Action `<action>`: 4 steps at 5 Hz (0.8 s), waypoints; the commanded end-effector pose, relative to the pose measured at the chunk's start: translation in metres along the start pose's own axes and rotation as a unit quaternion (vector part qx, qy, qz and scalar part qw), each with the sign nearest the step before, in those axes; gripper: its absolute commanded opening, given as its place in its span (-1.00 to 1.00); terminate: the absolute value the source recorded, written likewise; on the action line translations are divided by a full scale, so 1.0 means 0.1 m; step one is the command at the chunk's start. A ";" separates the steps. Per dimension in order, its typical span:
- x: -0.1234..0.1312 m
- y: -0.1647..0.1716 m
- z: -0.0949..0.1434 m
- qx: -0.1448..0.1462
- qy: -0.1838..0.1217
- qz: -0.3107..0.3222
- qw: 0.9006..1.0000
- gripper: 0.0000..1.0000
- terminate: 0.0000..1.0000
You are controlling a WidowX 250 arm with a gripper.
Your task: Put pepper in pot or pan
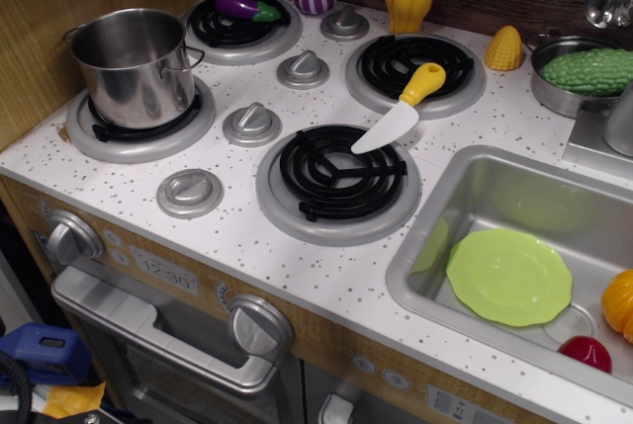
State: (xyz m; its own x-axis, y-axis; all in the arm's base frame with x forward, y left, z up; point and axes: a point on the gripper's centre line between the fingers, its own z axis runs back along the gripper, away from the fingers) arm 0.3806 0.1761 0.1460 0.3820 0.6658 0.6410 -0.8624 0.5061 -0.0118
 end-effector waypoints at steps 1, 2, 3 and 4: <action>0.21 0.34 0.17 -0.005 -0.040 0.020 0.999 -1.00 -1.00; 0.15 0.53 0.03 -0.012 -0.028 0.020 0.999 -1.00 -1.00; 0.13 0.68 -0.14 -0.027 -0.017 0.020 0.999 -1.00 -1.00; 0.13 0.68 -0.14 -0.027 -0.017 0.020 0.999 1.00 -1.00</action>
State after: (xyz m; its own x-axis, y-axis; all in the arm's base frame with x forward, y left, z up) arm 0.3317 0.2256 0.1213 0.3686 0.6840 0.6295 -0.8600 0.5081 -0.0484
